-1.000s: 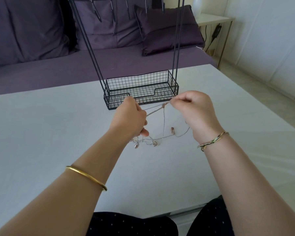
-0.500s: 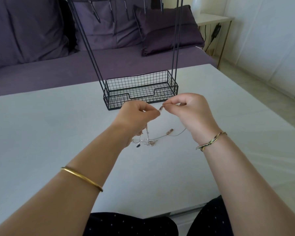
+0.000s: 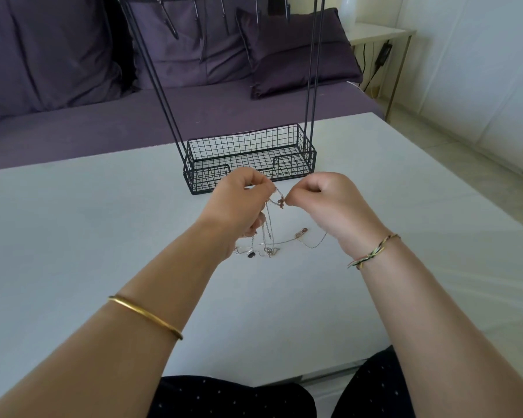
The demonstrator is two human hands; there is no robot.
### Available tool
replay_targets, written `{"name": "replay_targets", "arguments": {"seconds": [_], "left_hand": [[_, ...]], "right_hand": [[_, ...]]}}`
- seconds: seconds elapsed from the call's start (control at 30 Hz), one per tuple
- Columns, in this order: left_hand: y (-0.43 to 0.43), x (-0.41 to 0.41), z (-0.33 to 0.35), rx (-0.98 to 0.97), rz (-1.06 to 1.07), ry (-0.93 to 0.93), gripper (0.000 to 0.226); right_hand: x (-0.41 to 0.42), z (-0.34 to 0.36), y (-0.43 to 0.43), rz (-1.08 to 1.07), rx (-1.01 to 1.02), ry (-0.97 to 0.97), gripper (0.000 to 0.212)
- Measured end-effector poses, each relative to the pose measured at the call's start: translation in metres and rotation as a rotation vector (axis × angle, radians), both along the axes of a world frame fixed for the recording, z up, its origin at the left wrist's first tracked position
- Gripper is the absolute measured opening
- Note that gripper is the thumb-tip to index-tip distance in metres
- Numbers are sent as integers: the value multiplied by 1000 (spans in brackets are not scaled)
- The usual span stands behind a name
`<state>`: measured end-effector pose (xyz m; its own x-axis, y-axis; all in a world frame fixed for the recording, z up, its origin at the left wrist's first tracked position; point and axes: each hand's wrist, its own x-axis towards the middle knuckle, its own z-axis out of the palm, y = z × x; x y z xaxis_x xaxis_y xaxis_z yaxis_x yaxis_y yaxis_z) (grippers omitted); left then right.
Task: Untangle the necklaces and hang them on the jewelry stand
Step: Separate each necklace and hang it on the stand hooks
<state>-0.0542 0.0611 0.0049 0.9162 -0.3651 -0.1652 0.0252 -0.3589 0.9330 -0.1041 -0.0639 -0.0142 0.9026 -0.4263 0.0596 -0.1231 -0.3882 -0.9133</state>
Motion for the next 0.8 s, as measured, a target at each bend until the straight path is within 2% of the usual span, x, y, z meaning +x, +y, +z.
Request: {"name": "replay_targets", "arguments": {"seconds": [0.3,0.43,0.5,0.57,0.8], "left_hand": [[0,-4,2,-20,-69,5,8],[0,-4,3,-30,-80,1,8],[1,-3,3,-32,-69,6,9],[1,-2,2,-15,-55,12,9],[5,-1,-3,64,-29,45,10]], "right_hand": [[-2,3,3,5,26,50,15],[-1,3,1,-68,57,69,22],[-1,3,-1,-113,89,67,18],[0,3,-2,-161,136,45,8],[2,8,-7,-307,432,-78,5]]}}
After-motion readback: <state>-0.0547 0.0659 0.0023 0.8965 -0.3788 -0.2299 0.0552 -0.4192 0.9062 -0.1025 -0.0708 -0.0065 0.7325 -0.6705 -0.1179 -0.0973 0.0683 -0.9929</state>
